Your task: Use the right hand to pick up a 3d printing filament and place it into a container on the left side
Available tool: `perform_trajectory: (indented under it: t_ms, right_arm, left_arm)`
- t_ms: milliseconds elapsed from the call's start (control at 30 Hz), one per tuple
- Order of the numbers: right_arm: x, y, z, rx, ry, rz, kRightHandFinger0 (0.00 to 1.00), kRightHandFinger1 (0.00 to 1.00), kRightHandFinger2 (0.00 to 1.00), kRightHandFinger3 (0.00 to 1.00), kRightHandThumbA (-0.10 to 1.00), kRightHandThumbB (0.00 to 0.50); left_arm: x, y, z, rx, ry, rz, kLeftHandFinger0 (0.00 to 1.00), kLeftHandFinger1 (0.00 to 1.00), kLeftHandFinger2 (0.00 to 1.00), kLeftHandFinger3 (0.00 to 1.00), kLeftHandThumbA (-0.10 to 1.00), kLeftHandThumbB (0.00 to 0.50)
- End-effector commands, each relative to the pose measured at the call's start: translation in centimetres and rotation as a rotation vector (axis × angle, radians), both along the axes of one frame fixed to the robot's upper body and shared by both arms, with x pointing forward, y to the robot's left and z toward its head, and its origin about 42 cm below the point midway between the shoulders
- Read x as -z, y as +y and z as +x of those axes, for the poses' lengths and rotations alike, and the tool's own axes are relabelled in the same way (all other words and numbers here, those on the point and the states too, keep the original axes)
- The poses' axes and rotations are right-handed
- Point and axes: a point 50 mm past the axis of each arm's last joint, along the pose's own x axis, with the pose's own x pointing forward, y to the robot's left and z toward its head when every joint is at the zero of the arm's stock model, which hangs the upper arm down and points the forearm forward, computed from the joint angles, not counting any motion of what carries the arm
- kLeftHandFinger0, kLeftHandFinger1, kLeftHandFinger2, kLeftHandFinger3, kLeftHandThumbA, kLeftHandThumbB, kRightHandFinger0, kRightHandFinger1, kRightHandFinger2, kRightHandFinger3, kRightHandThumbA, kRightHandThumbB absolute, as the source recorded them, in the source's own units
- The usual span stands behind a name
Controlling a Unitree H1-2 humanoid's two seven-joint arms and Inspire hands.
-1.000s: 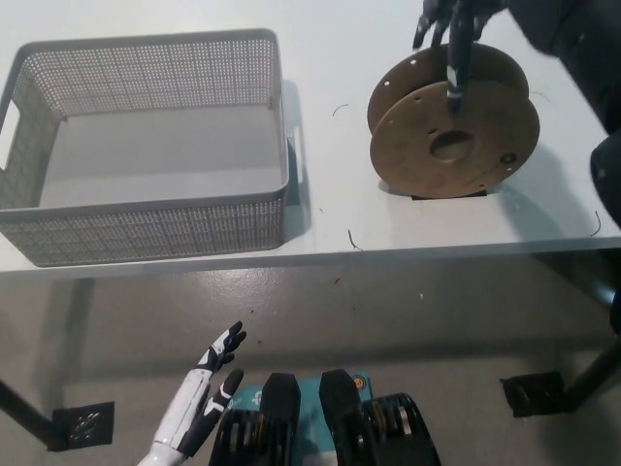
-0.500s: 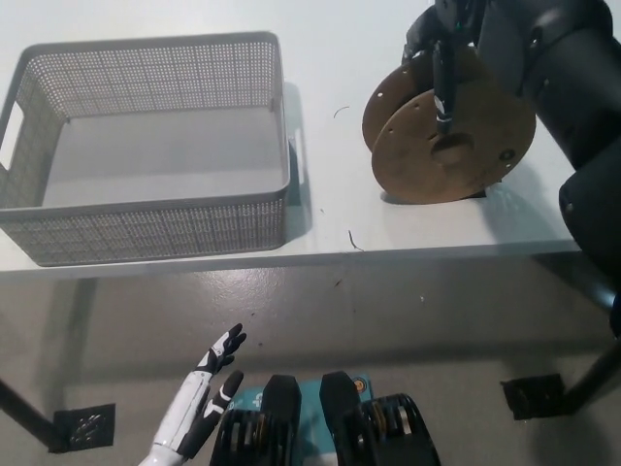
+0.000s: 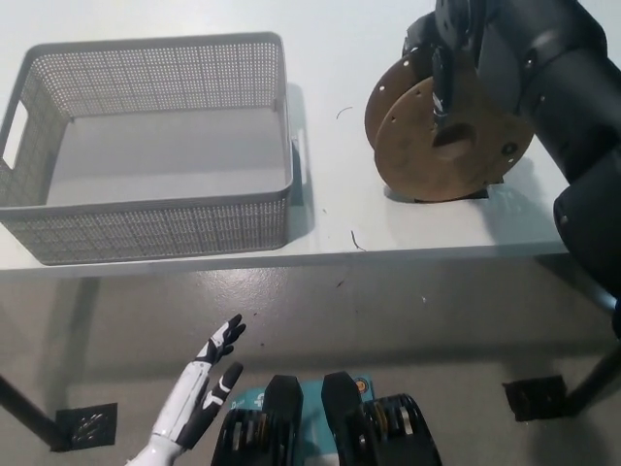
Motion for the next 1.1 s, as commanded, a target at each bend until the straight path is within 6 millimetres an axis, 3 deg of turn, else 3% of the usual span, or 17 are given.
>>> perform_trajectory:
  t_ms: [0, 33, 67, 200, 333, 400, 500, 567, 667, 733, 800, 867, 900, 933, 967, 1000, 1067]
  right_arm:
    - [5.0, -3.4, 0.3, 0.092, -0.063, -0.03, 0.31, 0.42, 0.56, 0.9, -0.1, 0.122]
    - [4.9, -3.7, 0.4, 0.098, -0.102, -0.01, 0.24, 0.38, 0.56, 1.0, -0.1, 0.12]
    - [4.6, -4.0, 0.5, 0.105, -0.122, 0.01, 0.01, 0.1, 0.35, 1.0, -0.1, 0.12]
    - [3.4, -4.5, 0.8, 0.103, -0.207, 0.056, 0.0, 0.08, 0.27, 1.0, -0.1, 0.12]
    - [2.2, -5.4, 1.1, 0.097, -0.292, 0.146, 0.0, 0.09, 0.3, 0.82, -0.1, 0.099]
    - [1.4, -5.6, 1.2, 0.099, -0.319, 0.186, 0.01, 0.11, 0.34, 0.98, -0.1, 0.088]
    - [-0.1, -6.4, 1.3, 0.114, -0.353, 0.334, 0.29, 0.33, 0.49, 0.88, -0.1, 0.11]
    - [-1.7, -6.6, 1.4, 0.134, -0.386, 0.408, 0.16, 0.24, 0.4, 0.93, -0.1, 0.15]
    - [-4.2, -6.6, 1.4, 0.14, -0.441, 0.502, 0.02, 0.15, 0.33, 0.6, -0.1, 0.166]
    - [-5.5, -6.6, 1.4, 0.155, -0.456, 0.563, 0.11, 0.25, 0.4, 0.58, -0.1, 0.162]
    - [-7.3, -6.6, 1.3, 0.165, -0.494, 0.629, 0.0, 0.09, 0.34, 0.47, -0.1, 0.158]
    - [-8.4, -6.5, 1.3, 0.174, -0.506, 0.686, 0.02, 0.1, 0.43, 0.52, -0.1, 0.157]
    - [-9.5, -6.5, 1.1, 0.174, -0.521, 0.749, 0.0, 0.07, 0.52, 0.4, -0.1, 0.169]
    - [-10.4, -6.4, 1.0, 0.188, -0.515, 0.826, 0.0, 0.16, 0.68, 0.41, -0.1, 0.17]
    - [-11.3, -6.2, 0.9, 0.218, -0.507, 0.919, 0.0, 0.21, 0.74, 0.86, -0.1, 0.175]
    - [-11.8, -6.0, 0.9, 0.242, -0.497, 0.978, 0.0, 0.24, 0.77, 0.96, -0.1, 0.176]
    - [-12.4, -5.5, 0.8, 0.229, -0.503, 1.037, 0.01, 0.31, 0.78, 0.9, -0.1, 0.17]
  left_arm:
    - [-1.8, 0.3, 1.0, 0.02, -0.076, 0.004, 1.0, 1.0, 1.0, 1.0, 1.0, 0.381]
    - [-1.8, 0.3, 1.0, 0.019, -0.078, 0.002, 1.0, 1.0, 1.0, 1.0, 1.0, 0.378]
    - [-1.8, 0.3, 1.1, 0.018, -0.077, -0.001, 1.0, 1.0, 1.0, 1.0, 1.0, 0.381]
    - [-1.9, 0.4, 1.0, 0.013, -0.077, 0.003, 1.0, 1.0, 1.0, 1.0, 1.0, 0.391]
    - [-1.8, 0.3, 1.0, 0.014, -0.078, 0.0, 1.0, 1.0, 1.0, 1.0, 1.0, 0.381]
    - [-1.8, 0.3, 1.0, 0.014, -0.077, 0.003, 1.0, 1.0, 1.0, 1.0, 1.0, 0.385]
    - [-1.8, 0.3, 1.0, 0.015, -0.079, 0.009, 1.0, 1.0, 1.0, 1.0, 1.0, 0.381]
    - [-1.7, 0.4, 0.9, 0.013, -0.077, 0.005, 1.0, 1.0, 1.0, 1.0, 1.0, 0.384]
    - [-1.6, 0.4, 0.9, 0.014, -0.078, 0.001, 1.0, 1.0, 1.0, 1.0, 1.0, 0.383]
    - [-1.7, 0.4, 0.9, 0.012, -0.079, 0.003, 1.0, 1.0, 1.0, 1.0, 1.0, 0.382]
    - [-1.7, 0.4, 0.9, 0.013, -0.078, 0.002, 1.0, 1.0, 1.0, 1.0, 1.0, 0.379]
    - [-1.7, 0.4, 1.0, 0.013, -0.077, 0.0, 1.0, 1.0, 1.0, 1.0, 1.0, 0.38]
    - [-1.8, 0.4, 1.1, 0.014, -0.078, -0.001, 1.0, 1.0, 1.0, 1.0, 1.0, 0.378]
    - [-1.8, 0.3, 1.1, 0.014, -0.078, 0.002, 1.0, 1.0, 1.0, 1.0, 1.0, 0.379]
    - [-1.8, 0.3, 1.1, 0.014, -0.081, 0.004, 1.0, 1.0, 1.0, 1.0, 1.0, 0.379]
    - [-1.8, 0.3, 1.1, 0.015, -0.081, 0.004, 1.0, 1.0, 1.0, 1.0, 1.0, 0.379]
    - [-1.7, 0.4, 1.0, 0.015, -0.076, 0.0, 1.0, 1.0, 1.0, 1.0, 1.0, 0.378]
